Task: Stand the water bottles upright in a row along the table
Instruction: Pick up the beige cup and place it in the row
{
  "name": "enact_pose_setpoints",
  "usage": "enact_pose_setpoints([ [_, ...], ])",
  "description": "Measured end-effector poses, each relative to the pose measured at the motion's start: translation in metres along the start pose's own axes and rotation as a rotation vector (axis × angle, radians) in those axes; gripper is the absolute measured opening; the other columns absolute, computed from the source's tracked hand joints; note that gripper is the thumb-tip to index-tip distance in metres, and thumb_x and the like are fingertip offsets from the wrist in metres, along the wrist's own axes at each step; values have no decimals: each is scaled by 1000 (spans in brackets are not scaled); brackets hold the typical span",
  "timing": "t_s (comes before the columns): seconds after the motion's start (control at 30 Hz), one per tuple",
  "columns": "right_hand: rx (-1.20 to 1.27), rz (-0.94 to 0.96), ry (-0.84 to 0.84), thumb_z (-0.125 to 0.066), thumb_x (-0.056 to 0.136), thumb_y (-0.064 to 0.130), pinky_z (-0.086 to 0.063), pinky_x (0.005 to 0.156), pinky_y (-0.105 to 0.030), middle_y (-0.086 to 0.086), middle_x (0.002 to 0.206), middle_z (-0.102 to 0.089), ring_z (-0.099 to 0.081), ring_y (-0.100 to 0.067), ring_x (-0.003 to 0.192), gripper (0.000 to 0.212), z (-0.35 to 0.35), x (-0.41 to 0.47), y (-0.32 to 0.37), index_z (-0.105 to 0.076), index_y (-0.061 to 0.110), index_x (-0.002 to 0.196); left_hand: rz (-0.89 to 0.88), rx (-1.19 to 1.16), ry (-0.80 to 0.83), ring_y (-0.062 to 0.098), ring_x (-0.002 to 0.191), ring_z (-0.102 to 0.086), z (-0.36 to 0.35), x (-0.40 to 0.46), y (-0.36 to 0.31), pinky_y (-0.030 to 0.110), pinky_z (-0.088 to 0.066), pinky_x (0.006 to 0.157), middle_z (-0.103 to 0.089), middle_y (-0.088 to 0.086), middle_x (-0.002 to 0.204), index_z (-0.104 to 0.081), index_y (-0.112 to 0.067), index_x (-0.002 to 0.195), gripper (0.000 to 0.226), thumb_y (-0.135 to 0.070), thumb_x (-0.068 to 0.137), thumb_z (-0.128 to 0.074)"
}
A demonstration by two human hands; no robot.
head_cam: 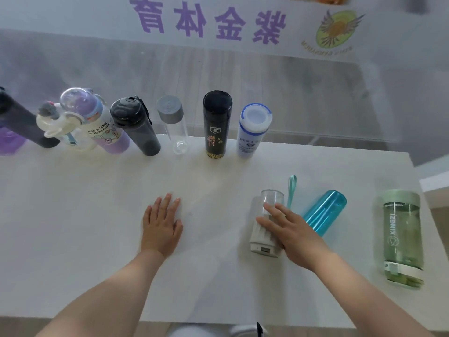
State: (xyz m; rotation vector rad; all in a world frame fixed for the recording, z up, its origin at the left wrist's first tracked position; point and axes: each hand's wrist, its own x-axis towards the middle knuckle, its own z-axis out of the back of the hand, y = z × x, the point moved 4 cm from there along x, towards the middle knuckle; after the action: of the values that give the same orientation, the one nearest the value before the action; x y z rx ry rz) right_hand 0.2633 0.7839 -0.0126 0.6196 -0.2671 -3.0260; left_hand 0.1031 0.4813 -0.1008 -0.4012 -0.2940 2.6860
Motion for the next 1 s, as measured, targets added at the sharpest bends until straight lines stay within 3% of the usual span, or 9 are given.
enact_pose_setpoints([
  [0.07,-47,11,9,-77,62,7,-46,101,-40,-3,155,-36,-42,-32,137,92,-5,3,1,-40,31,143,-10,-12,23,28,144,-22,2,0,0,44,-9,116,-28,4,157,-33,-25,146,64,-43,85,-27],
  [0.2,-115,15,-39,-87,50,19,-55,90,-38,-6,143,-51,-58,-33,122,93,-2,8,10,-49,29,135,-14,20,120,29,148,-8,5,0,-5,46,-1,116,-13,4,161,-23,-23,151,84,-60,77,-20],
  [0.37,-97,-42,-139,-92,39,24,-53,90,-40,-9,135,-58,-53,-33,118,100,4,15,22,-50,28,130,-141,50,206,28,135,-31,0,-6,-33,66,-38,95,-44,7,148,-37,-25,140,79,-62,71,-40],
  [0.43,-11,-85,-161,-91,45,24,-56,87,-43,-10,138,-55,-47,-33,121,100,5,16,24,-44,28,133,-193,62,228,29,136,-36,-3,-10,-49,67,-35,98,-42,5,150,-39,-27,141,80,-64,70,-39],
  [0.57,210,-166,-226,-82,69,28,-53,90,-44,-3,155,-33,-35,-34,133,92,9,14,13,-28,35,144,-140,28,223,29,147,-12,-9,-15,-71,59,-6,113,-16,6,160,-30,-31,148,87,-69,70,-24],
  [0.67,316,-202,-251,-75,78,37,-49,95,-41,4,158,-22,-23,-24,137,86,17,12,-1,-27,32,149,-137,95,243,33,138,-37,-16,-21,-84,63,-30,105,-35,10,153,-36,-28,142,75,-60,74,-33],
  [0.77,461,-195,-301,-78,76,35,-36,107,-34,3,154,-29,-30,-21,134,86,26,9,-20,-31,27,148,-114,109,211,34,125,-54,-23,-25,-102,64,-45,90,-51,11,142,-43,-26,135,69,-55,73,-38],
  [0.9,598,-163,-257,-80,74,30,-28,110,-23,9,147,-34,-36,-12,134,85,29,4,-49,-33,29,145,-34,70,124,34,129,-45,-32,-30,-131,63,-41,95,-50,14,142,-45,-23,135,67,-52,74,-39],
  [1.0,663,-124,-195,-80,75,29,-34,108,-24,14,142,-36,-41,-7,127,83,32,2,-63,-32,34,142,9,30,69,33,135,-31,-43,-31,-151,59,-23,105,-43,16,147,-44,-21,138,66,-49,79,-39],
])
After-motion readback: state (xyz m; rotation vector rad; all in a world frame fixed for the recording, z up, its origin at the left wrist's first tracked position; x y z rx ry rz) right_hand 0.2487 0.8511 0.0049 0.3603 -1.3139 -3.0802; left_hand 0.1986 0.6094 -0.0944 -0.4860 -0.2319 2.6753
